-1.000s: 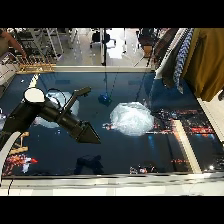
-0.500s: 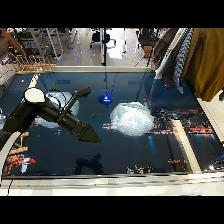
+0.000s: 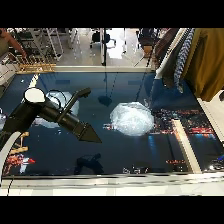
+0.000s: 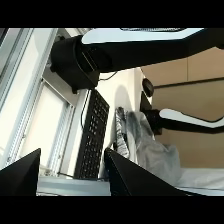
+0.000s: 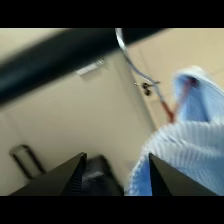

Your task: Fold the clothes and pants, and hang the long-sleeved shirts on hangers.

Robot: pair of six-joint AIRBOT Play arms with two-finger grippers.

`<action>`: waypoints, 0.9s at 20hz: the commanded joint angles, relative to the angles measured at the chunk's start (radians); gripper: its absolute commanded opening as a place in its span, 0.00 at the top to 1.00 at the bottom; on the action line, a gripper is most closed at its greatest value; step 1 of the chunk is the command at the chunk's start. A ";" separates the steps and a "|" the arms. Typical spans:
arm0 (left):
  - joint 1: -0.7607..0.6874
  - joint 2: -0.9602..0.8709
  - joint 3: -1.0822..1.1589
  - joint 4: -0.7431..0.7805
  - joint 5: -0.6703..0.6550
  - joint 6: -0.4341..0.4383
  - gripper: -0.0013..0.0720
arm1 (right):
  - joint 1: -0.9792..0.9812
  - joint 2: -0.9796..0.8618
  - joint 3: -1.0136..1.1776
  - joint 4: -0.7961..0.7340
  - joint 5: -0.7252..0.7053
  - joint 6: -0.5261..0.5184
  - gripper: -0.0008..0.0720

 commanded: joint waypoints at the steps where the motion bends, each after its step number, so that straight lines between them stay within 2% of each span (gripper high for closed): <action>1: -0.002 0.001 0.000 -0.001 0.002 -0.003 0.38 | -0.003 0.107 0.001 0.306 -0.013 -0.010 0.36; 3: -0.001 0.001 0.000 0.020 0.003 -0.002 0.38 | 0.014 0.172 0.001 0.561 -0.010 -0.105 0.37; 5: -0.001 0.001 0.000 0.171 0.022 -0.003 0.38 | 0.071 0.239 0.001 0.819 0.082 -0.277 0.54; 6: -0.001 0.003 0.001 0.313 0.048 -0.019 0.39 | 0.113 0.268 0.001 0.972 0.203 -0.352 0.63; 7: -0.001 0.010 0.006 0.534 0.088 -0.115 0.46 | 0.162 0.286 0.000 1.122 0.342 -0.425 0.62; 8: -0.007 0.016 0.028 0.839 0.110 -0.284 0.55 | 0.225 0.295 0.000 1.283 0.512 -0.497 0.63; 9: -0.013 0.026 0.051 1.133 0.121 -0.415 0.65 | 0.289 0.299 -0.005 1.386 0.653 -0.568 0.63; 10: -0.013 0.048 0.070 1.381 0.145 -0.483 0.68 | 0.359 0.313 -0.017 1.426 0.771 -0.592 0.71; 11: -0.011 0.080 0.079 1.509 0.191 -0.494 0.67 | 0.413 0.329 -0.031 1.411 0.846 -0.596 0.80; 12: -0.006 0.124 0.079 1.571 0.258 -0.494 0.67 | 0.460 0.344 -0.047 1.386 0.919 -0.596 0.80; 14: 0.001 0.223 0.079 1.566 0.455 -0.496 0.67 | 0.511 0.366 -0.090 1.368 1.000 -0.595 0.80; 16: 0.001 0.295 0.079 1.564 0.610 -0.496 0.67 | 0.526 0.375 -0.130 1.363 0.996 -0.600 0.80; 18: 0.001 0.349 0.079 1.547 0.680 -0.500 0.67 | 0.526 0.357 -0.148 1.354 0.942 -0.639 0.79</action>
